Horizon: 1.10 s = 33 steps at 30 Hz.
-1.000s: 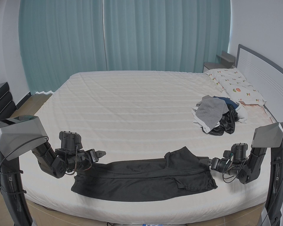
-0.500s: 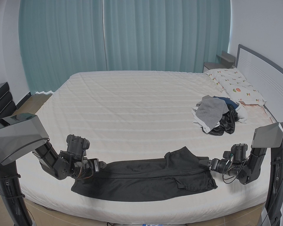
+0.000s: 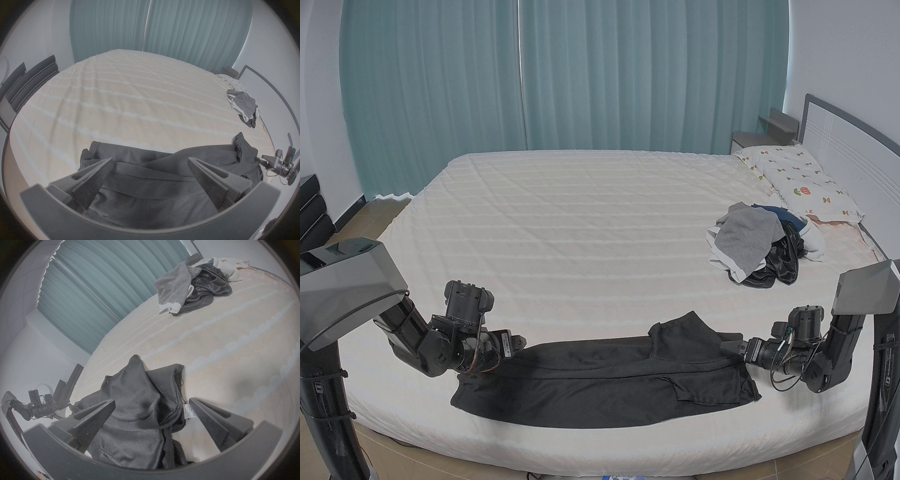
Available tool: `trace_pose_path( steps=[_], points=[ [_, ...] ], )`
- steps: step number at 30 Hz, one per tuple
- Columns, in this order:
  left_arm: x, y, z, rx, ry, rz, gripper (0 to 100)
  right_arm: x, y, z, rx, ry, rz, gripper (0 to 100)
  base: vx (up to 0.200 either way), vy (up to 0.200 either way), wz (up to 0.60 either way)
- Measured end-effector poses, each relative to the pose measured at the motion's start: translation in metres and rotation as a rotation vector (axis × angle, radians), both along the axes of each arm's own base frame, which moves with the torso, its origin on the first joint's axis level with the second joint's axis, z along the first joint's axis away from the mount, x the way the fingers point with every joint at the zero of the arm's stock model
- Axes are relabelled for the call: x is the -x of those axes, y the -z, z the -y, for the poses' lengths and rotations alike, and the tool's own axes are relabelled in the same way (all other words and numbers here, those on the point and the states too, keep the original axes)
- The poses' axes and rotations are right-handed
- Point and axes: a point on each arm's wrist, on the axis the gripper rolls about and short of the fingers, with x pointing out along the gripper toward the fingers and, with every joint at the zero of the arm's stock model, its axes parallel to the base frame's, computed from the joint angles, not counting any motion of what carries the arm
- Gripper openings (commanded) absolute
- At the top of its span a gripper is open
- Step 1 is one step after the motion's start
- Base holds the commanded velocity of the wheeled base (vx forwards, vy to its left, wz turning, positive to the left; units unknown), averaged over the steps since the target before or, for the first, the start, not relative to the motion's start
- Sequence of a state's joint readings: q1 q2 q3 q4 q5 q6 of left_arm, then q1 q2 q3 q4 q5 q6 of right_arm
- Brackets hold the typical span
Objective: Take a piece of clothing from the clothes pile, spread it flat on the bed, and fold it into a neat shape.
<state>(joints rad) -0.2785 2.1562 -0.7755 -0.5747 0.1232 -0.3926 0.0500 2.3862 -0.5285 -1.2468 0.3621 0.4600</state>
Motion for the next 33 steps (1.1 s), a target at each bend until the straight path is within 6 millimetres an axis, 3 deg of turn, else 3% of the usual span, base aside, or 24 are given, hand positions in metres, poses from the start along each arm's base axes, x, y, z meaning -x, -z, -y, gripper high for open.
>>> trace_pose_path(
  steps=[13, 23, 33],
  points=[
    [-0.002, 0.019, -0.008, -0.059, -0.015, -0.058, 100, 0.000, 0.000, 0.000, 0.001, 0.001, 0.000, 100, 0.000, 0.000, 0.00],
    [0.017, 0.031, -0.014, -0.291, 0.015, -0.115, 100, 0.000, 0.000, 0.000, 0.002, 0.002, 0.000, 100, 0.000, 0.000, 0.00],
    [0.030, 0.036, -0.013, -0.326, 0.039, -0.155, 100, 0.000, 0.001, 0.000, 0.003, 0.000, -0.001, 100, 0.000, 0.000, 0.00]
  ],
)
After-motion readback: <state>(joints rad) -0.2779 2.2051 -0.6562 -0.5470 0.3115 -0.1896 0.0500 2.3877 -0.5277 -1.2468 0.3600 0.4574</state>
